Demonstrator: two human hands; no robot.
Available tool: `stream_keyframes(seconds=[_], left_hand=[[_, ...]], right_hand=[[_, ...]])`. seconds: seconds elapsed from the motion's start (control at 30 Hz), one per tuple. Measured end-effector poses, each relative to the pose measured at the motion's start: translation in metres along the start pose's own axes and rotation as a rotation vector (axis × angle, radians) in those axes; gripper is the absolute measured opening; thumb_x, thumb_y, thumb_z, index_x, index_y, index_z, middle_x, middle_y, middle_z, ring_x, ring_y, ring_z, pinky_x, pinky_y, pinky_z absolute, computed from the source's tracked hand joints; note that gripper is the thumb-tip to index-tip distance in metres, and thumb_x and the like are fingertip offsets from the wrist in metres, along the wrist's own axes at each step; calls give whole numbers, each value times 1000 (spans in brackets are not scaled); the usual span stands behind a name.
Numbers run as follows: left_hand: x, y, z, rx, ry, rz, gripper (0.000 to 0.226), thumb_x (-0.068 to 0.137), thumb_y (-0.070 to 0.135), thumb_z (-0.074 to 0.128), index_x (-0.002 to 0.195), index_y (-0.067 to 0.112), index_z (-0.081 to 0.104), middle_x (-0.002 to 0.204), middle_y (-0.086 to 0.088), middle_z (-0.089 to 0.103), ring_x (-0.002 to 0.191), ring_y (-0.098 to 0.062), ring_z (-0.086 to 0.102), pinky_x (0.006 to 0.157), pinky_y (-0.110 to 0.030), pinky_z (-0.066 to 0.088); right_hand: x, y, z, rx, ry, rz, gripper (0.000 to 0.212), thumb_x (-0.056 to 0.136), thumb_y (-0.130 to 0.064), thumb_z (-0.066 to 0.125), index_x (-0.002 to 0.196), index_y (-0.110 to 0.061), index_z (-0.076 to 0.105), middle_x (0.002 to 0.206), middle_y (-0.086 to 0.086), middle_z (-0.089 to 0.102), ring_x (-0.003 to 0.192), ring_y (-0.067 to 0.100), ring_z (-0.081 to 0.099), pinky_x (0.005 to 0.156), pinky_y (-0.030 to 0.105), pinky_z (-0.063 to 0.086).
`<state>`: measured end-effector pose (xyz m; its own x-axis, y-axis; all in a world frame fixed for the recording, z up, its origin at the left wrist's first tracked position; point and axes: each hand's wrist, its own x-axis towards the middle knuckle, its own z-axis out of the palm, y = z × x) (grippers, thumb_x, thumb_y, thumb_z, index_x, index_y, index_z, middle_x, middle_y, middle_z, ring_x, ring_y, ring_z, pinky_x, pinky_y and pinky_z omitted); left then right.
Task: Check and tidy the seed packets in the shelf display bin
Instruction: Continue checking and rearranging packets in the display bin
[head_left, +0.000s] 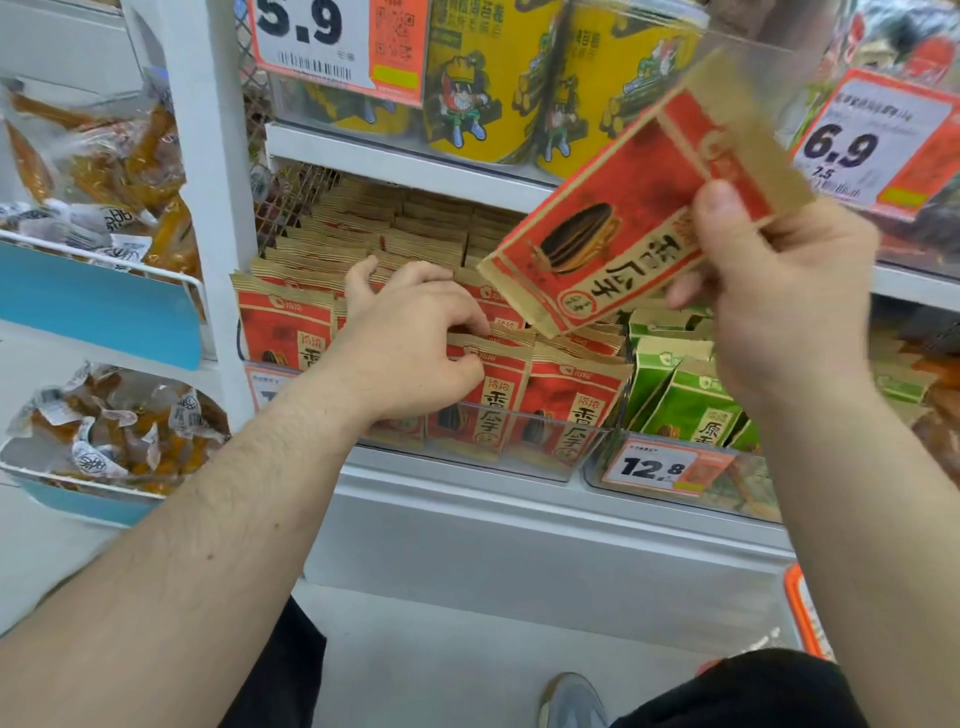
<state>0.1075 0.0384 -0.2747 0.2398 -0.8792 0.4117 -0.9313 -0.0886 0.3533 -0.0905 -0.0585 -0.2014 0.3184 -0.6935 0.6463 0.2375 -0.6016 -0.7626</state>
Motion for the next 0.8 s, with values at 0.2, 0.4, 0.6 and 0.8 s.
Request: stream_keyframes(seconds=[0.2, 0.4, 0.6, 0.8], left_hand=[[-1, -2, 0, -16, 10, 18, 19, 82, 37, 67, 100, 35, 69, 109, 27, 57, 134, -4, 31, 115, -51, -3], [-1, -6, 1, -44, 42, 39, 16, 84, 37, 66, 98, 35, 72, 105, 29, 58, 130, -2, 34, 115, -50, -3], [-1, -7, 3, -43, 63, 45, 16, 85, 40, 64, 98, 35, 72, 102, 29, 59, 126, -1, 37, 115, -50, -3], [-1, -7, 5, -59, 89, 36, 15, 85, 39, 65, 97, 35, 73, 104, 28, 62, 128, -6, 34, 115, -48, -3]], right_hand=[[20, 16, 22, -282, -141, -35, 19, 90, -20, 63, 72, -20, 63, 52, -12, 60, 41, 4, 54, 45, 24, 44], [28, 27, 31, -461, -293, 63, 13, 93, -22, 64, 81, -25, 67, 56, -12, 65, 44, 6, 56, 49, 26, 49], [28, 31, 42, -548, -326, 50, 13, 92, -29, 66, 79, -30, 68, 60, -4, 68, 46, 7, 58, 54, 26, 52], [30, 35, 46, -578, -375, 31, 8, 91, -27, 67, 85, -27, 72, 61, -17, 66, 50, 4, 59, 57, 28, 54]])
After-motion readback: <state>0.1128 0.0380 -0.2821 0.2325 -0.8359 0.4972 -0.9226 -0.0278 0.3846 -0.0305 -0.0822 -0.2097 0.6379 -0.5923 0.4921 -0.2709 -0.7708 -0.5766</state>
